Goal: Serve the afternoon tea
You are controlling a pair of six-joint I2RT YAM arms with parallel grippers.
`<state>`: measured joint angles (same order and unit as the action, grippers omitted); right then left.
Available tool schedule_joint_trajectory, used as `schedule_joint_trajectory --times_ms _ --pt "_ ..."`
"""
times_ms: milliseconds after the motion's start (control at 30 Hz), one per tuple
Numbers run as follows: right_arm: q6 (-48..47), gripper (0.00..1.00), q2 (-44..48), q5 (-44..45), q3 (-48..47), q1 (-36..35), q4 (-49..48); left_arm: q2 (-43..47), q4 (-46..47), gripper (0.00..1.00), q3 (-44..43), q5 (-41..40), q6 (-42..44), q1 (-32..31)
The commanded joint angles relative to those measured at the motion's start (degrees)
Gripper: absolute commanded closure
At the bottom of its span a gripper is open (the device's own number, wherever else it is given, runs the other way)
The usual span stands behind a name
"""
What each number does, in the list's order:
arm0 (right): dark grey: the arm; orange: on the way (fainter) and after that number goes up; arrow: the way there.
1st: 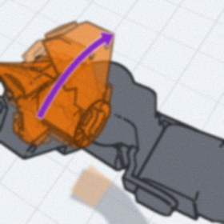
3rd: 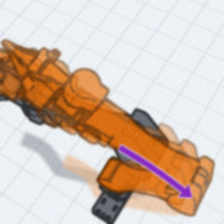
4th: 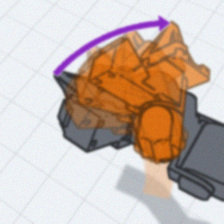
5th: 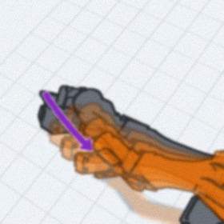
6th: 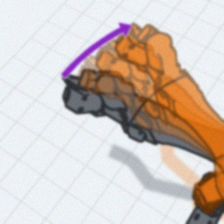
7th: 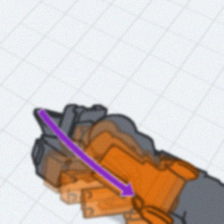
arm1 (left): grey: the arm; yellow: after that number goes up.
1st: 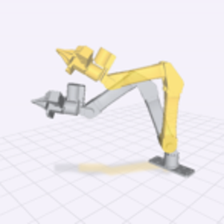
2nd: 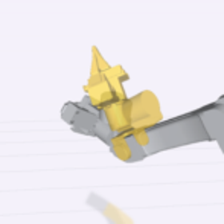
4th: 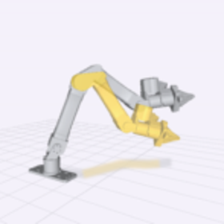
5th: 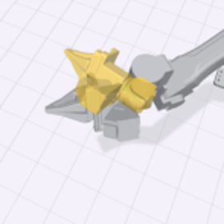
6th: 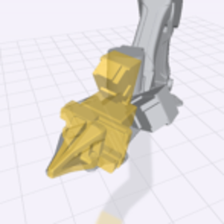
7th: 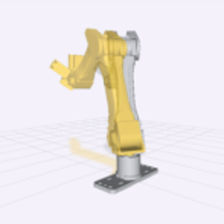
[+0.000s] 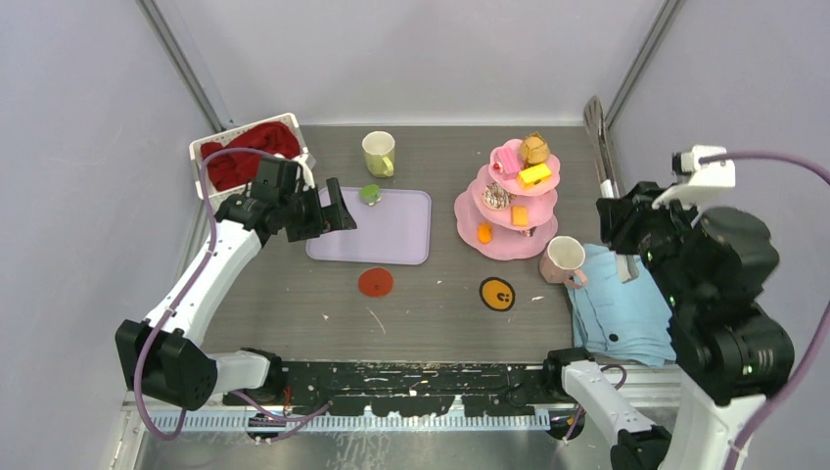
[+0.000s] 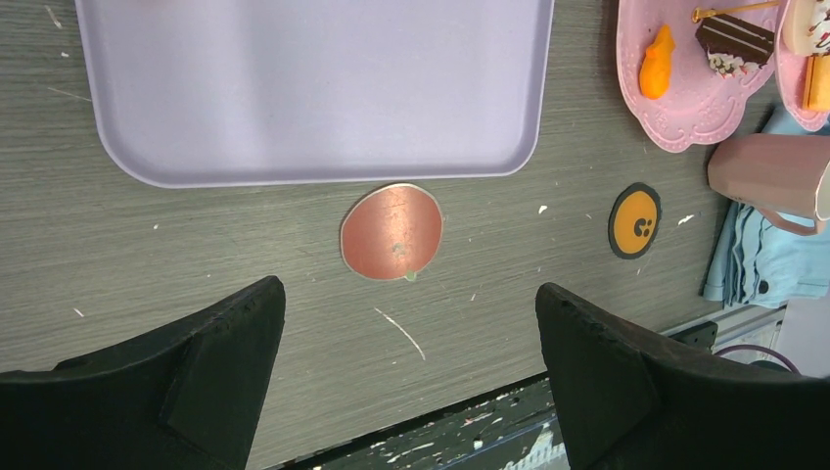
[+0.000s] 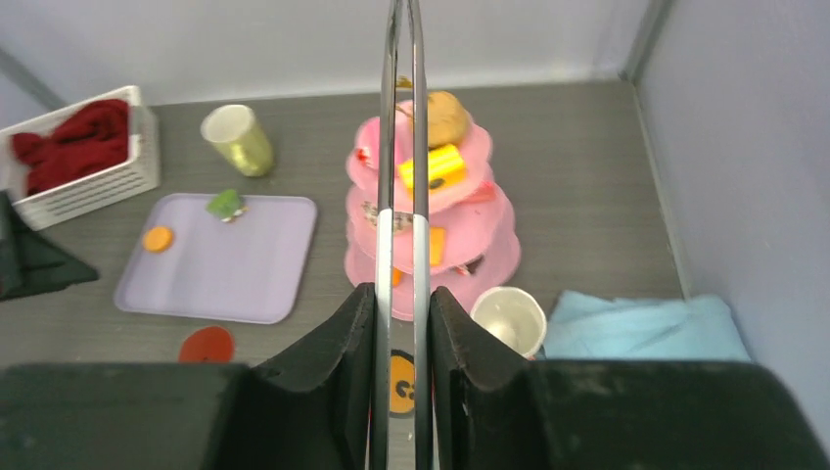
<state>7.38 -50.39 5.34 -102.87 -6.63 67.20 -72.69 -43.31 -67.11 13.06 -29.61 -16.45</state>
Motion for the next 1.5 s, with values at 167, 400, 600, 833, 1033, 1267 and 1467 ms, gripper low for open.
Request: schedule_joint_trajectory --times_ms 167,400,600,833,1033,1267,1467 --pt "-4.14 0.94 6.48 -39.07 10.38 1.25 -19.7 2.04 0.17 0.02 -1.1 -1.98 -0.22 -0.07" --pt "-3.52 0.93 7.57 -44.58 15.94 7.15 -24.63 3.52 -0.56 0.02 0.23 -3.06 -1.13 -0.04" --pt "-1.78 0.97 8.64 -43.79 24.02 7.24 -26.88 5.12 -1.17 0.02 1.31 -4.7 -1.89 0.01" --pt "0.02 0.97 14.38 -48.49 38.2 7.08 -32.41 8.02 -3.66 0.01 1.81 -12.85 -4.39 0.93" --pt "3.09 0.97 16.53 -50.32 47.26 6.45 -39.3 9.86 -6.97 0.01 2.38 -13.06 -8.34 5.66" --pt "4.27 0.96 15.09 -47.16 50.12 1.94 -42.83 10.25 -7.18 0.02 1.44 -10.95 -10.25 6.78" --pt "3.45 0.96 5.67 -19.06 49.71 -30.7 -43.99 9.84 -7.93 0.01 -0.75 -10.96 -10.13 7.07"
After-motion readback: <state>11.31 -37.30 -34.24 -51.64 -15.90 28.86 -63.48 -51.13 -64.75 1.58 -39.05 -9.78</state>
